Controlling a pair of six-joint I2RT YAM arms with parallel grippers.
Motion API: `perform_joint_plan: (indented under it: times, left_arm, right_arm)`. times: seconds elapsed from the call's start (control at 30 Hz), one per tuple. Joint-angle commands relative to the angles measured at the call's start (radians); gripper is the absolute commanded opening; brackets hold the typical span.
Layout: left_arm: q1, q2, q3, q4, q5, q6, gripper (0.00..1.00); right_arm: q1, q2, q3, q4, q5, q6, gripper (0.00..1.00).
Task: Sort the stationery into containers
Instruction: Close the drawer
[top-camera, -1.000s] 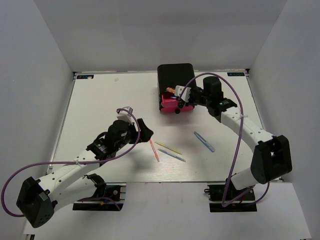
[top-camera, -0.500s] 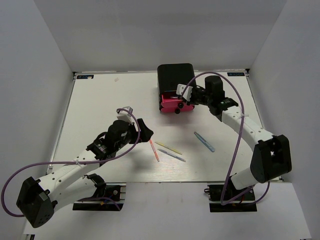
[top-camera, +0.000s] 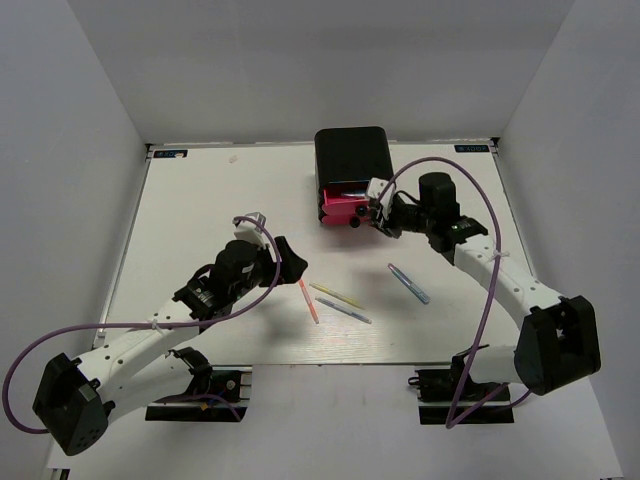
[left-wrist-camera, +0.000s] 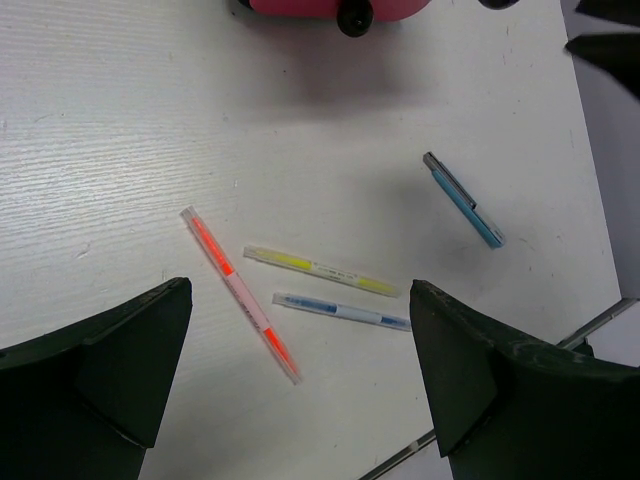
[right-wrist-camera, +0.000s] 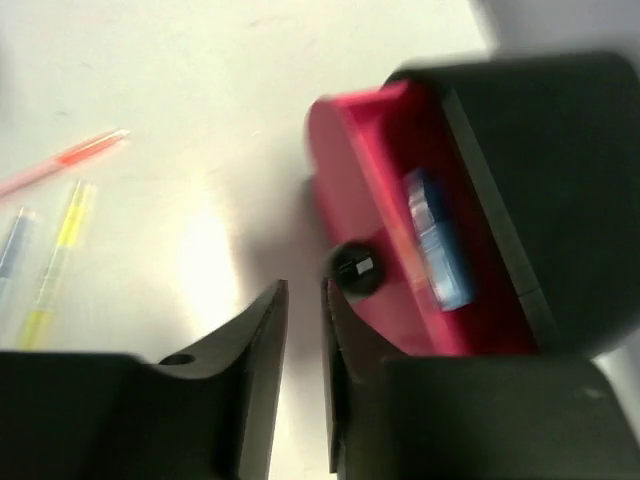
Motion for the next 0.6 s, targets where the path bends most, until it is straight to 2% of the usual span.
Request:
perform_joint_plan:
  times: [0.0,0.03,0.1,0.13,0.23,0.33,0.57]
  left_arm:
    - [-0.004,0.006,-0.007,0.03,0.013,-0.005,0.99]
    - [-0.004,0.015,-0.007,0.03,0.013,-0.005,0.99]
    - [-0.004,0.024,0.003,0.03,0.022,-0.005,0.99]
    - [-0.004,0.024,0.003,0.03,0.022,-0.005,0.99]
    - [-0.004,0.024,0.003,0.03,0.022,-0.005,0.99]
    - [-0.004,0.024,0.003,0.03,0.022,-0.005,0.99]
    - [-0.004,0.015,0.003,0.021,0.022,-0.005,0.99]
  right_arm:
    - [0.003,-0.029,-0.04,0.02,0.093,0.285,0.33]
    - [0.002,-0.029,-0.046,0.032,0.107,0.332,0.4]
    - [0.002,-0.021,-0.048,0.026,0.126,0.48,0.45]
    - [-0.002,-0.02,-0.057,0.031,0.133,0.519,0.51]
    - [0.002,-0.02,-0.077,0.051,0.169,0.73,0.57]
    - [0.003,-0.003,-0.096,0.089,0.297,0.919,0.67]
    - [0.0,0.068,-0.047,0.083,0.313,1.108,0.62]
